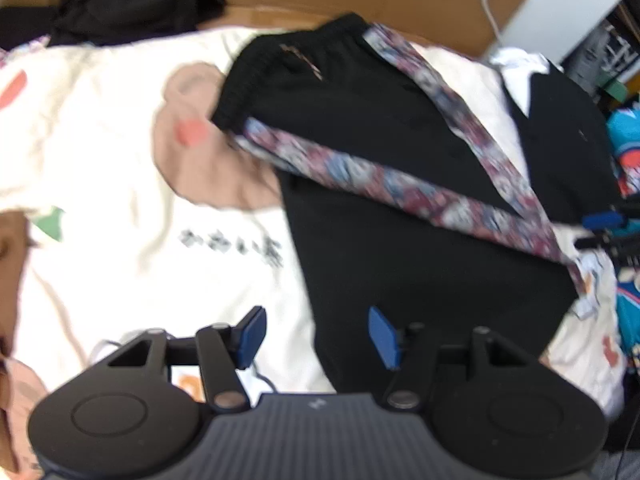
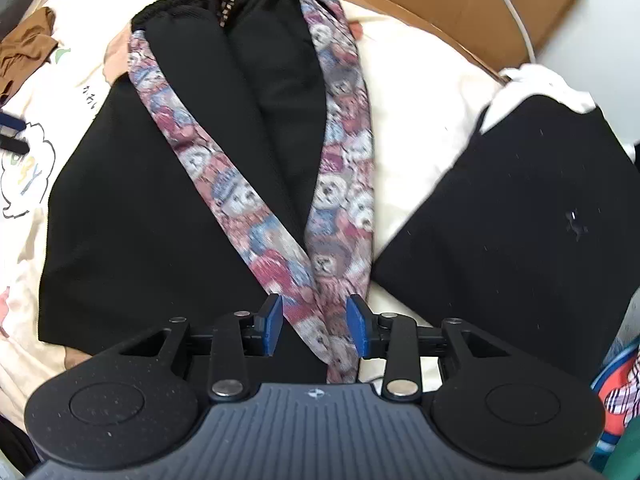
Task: Fold clothes
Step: 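Open the left gripper and release the shorts onto the duvet, then move the left gripper to the black waistband and close on it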
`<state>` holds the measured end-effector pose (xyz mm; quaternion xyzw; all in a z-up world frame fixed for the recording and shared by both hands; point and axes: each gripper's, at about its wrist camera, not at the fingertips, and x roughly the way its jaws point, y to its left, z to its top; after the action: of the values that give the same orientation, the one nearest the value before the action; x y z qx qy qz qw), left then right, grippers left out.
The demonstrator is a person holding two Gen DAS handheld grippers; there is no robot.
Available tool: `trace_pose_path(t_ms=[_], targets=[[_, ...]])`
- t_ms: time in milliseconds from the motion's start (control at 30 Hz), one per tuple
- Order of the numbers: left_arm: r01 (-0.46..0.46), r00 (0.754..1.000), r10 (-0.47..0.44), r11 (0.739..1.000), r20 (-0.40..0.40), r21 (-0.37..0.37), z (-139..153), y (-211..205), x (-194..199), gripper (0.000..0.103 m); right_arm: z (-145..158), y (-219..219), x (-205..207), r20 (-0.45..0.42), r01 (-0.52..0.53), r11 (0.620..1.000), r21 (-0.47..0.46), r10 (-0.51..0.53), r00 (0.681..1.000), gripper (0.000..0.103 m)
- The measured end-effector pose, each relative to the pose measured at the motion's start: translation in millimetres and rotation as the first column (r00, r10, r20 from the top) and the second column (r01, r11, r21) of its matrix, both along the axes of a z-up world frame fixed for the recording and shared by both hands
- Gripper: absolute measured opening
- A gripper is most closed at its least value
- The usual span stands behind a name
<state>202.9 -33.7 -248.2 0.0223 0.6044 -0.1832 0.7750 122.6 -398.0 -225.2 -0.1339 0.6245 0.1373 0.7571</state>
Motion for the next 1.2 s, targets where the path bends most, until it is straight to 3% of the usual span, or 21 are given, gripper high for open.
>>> trace_pose_path(t_ms=[133, 333, 667, 833, 967, 1067, 1200], targets=[[-0.073, 0.997, 0.075, 0.993, 0.014, -0.089, 16, 6, 4, 0.065, 6, 9, 6, 0.03, -0.003, 1.0, 0.025, 0.002, 1.0, 0.04], [-0.128, 0.991, 0.132, 0.983, 0.018, -0.13, 19, 20, 33, 0.064, 10, 26, 18, 0.085, 0.01, 0.999, 0.045, -0.014, 0.996, 0.04], [-0.241, 0.97, 0.243, 0.956, -0.011, -0.165, -36, 51, 86, 0.064, 3, 58, 56, 0.15, -0.003, 0.995, 0.1, -0.012, 0.989, 0.04], [-0.274, 0.961, 0.273, 0.932, -0.038, -0.236, -62, 66, 112, 0.065, -9, 75, 61, 0.163, -0.063, 0.988, 0.144, 0.039, 0.986, 0.042], [-0.366, 0.93, 0.343, 0.886, -0.129, -0.284, -79, 79, 126, 0.065, -25, 83, 57, 0.224, -0.121, 0.978, 0.17, 0.082, 0.971, 0.044], [-0.372, 0.928, 0.341, 0.875, -0.152, -0.31, -83, 77, 135, 0.065, -38, 88, 51, 0.256, -0.198, 0.968, 0.156, 0.154, 0.954, 0.044], [-0.377, 0.925, 0.333, 0.856, -0.181, -0.354, -92, 73, 146, 0.065, -52, 84, 44, 0.252, -0.186, 0.969, 0.164, 0.141, 0.957, 0.044]])
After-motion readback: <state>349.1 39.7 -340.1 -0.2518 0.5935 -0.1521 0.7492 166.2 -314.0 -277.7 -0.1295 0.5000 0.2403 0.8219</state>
